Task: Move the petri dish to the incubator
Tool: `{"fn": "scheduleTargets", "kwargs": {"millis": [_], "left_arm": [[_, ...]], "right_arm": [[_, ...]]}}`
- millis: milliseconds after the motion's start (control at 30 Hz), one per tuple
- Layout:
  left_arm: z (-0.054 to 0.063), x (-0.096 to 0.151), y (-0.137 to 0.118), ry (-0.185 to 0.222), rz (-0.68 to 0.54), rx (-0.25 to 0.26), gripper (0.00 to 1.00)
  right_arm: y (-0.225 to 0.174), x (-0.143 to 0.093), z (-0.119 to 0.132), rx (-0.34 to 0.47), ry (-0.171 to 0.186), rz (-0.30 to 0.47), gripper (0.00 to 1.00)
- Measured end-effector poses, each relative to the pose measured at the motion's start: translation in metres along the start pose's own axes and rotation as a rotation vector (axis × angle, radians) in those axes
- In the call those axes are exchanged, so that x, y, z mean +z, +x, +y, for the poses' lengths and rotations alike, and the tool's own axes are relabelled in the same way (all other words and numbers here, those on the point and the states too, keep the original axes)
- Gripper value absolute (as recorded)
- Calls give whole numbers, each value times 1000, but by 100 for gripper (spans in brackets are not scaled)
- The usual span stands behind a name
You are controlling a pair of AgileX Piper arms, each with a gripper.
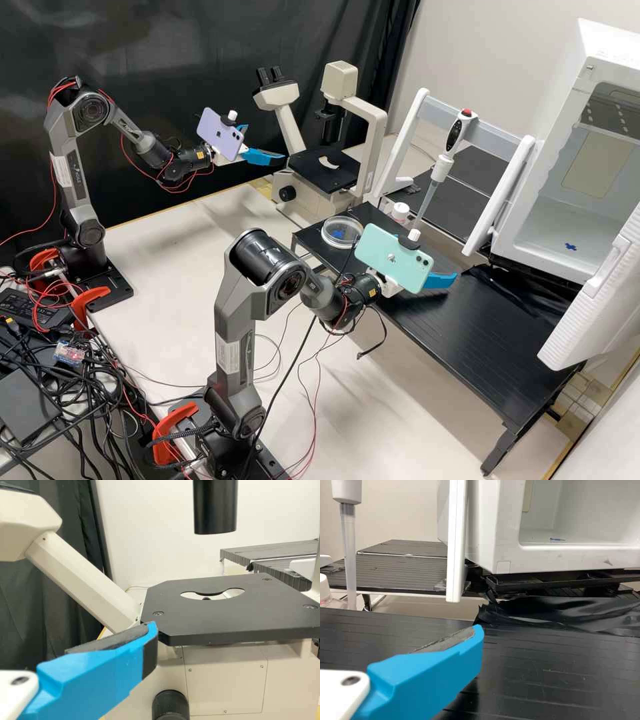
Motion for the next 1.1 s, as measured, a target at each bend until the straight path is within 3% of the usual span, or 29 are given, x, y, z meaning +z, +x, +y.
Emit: {"fn": "scheduleTargets", "kwargs": {"millis": [467,533,633,800,1100], "left_arm": [[0,0,0,0,0,0,100],[0,0,0,0,0,0,100],[0,0,0,0,0,0,100],[0,0,0,0,0,0,100],[0,0,0,0,0,0,100]], "right_arm": [[-9,-3,4,10,1,10,100],[-17,-7,7,20,19,23,100],[-29,-13,11,30,41,59,100],[-45,-26,13,40,42,133,100],[-65,-64,-20,-84,33,310,100]]}}
